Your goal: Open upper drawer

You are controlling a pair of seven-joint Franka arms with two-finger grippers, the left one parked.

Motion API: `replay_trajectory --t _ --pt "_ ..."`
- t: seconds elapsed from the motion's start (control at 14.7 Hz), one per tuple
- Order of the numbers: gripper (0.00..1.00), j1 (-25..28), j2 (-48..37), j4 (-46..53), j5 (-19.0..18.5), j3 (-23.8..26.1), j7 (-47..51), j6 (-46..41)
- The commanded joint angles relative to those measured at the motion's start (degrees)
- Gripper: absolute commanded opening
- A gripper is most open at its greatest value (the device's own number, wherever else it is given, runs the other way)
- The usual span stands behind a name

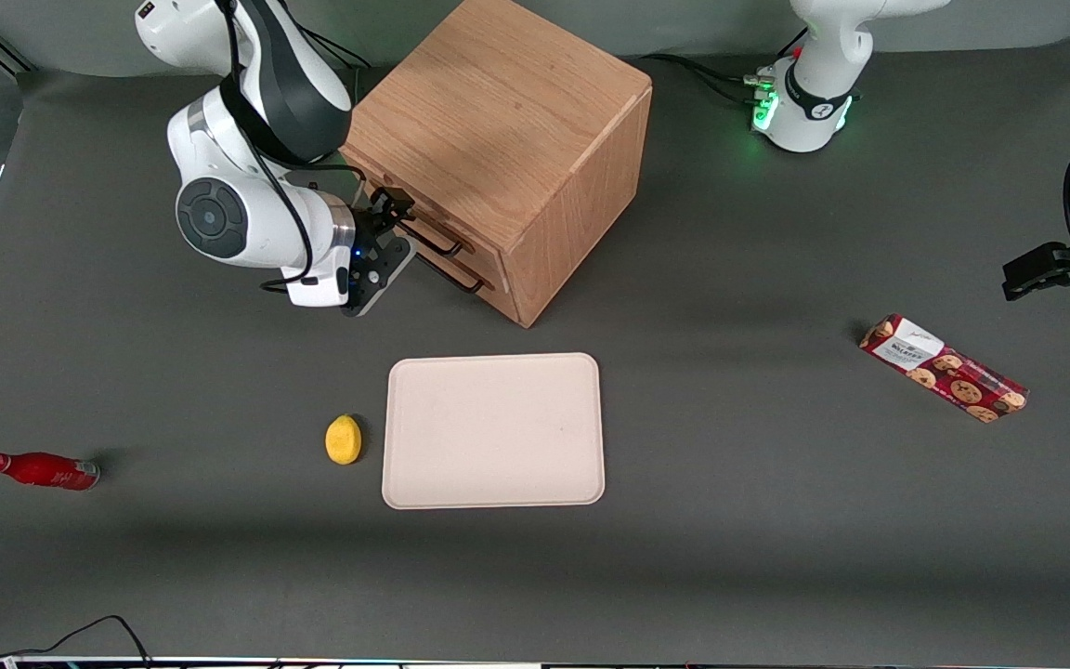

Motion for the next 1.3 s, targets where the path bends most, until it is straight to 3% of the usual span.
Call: replay_trajectory --t 0.0,1.23 --pt "1.0 0.4 0.2 -1.0 1.4 -0.1 -1.6 1.3" --pt "1.0 0.4 4.5 -1.5 1.4 0.4 -4.0 2.7"
